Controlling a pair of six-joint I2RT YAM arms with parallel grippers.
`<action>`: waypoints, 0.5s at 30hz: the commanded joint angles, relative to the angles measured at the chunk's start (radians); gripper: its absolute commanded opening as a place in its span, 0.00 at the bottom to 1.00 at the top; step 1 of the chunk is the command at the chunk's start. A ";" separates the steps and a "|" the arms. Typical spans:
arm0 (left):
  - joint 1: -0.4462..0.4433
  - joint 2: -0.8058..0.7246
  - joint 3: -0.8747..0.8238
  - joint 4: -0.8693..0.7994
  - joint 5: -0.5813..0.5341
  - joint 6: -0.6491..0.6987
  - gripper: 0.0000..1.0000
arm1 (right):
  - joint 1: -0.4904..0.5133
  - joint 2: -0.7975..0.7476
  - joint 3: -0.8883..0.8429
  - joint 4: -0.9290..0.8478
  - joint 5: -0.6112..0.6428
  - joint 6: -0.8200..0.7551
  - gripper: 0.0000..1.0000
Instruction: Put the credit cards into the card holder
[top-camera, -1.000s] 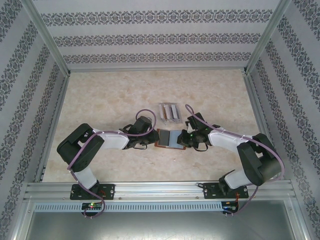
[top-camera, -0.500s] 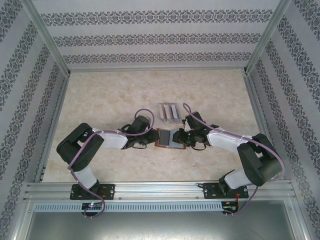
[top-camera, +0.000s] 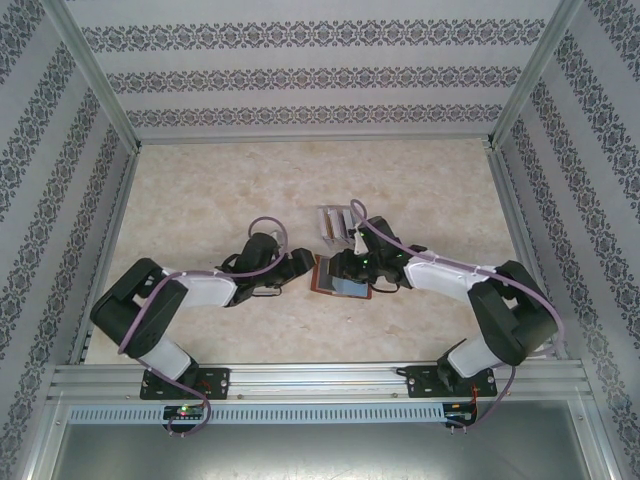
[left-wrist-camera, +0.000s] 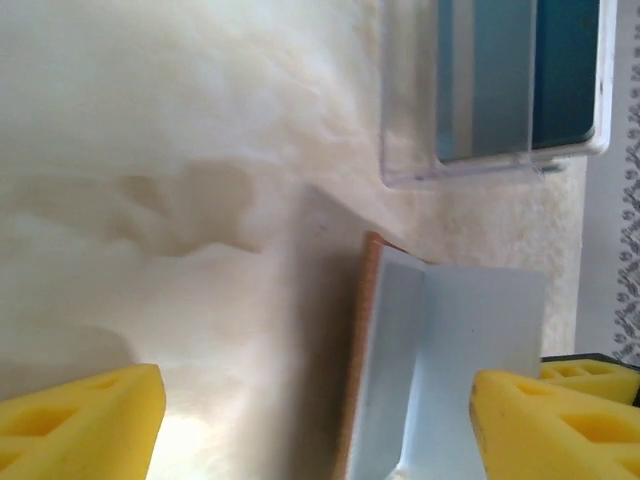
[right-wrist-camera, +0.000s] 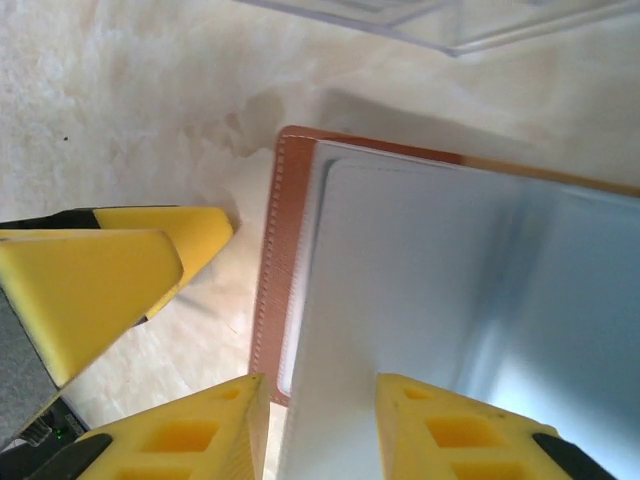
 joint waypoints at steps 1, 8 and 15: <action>0.035 -0.059 -0.025 -0.151 -0.114 0.036 0.81 | 0.029 0.043 0.041 0.057 -0.002 0.012 0.38; 0.045 -0.095 -0.011 -0.214 -0.152 0.076 0.81 | -0.006 0.039 0.055 0.035 -0.027 -0.021 0.45; 0.044 -0.052 0.042 -0.233 -0.094 0.138 0.81 | -0.102 -0.079 0.047 -0.054 0.010 -0.062 0.50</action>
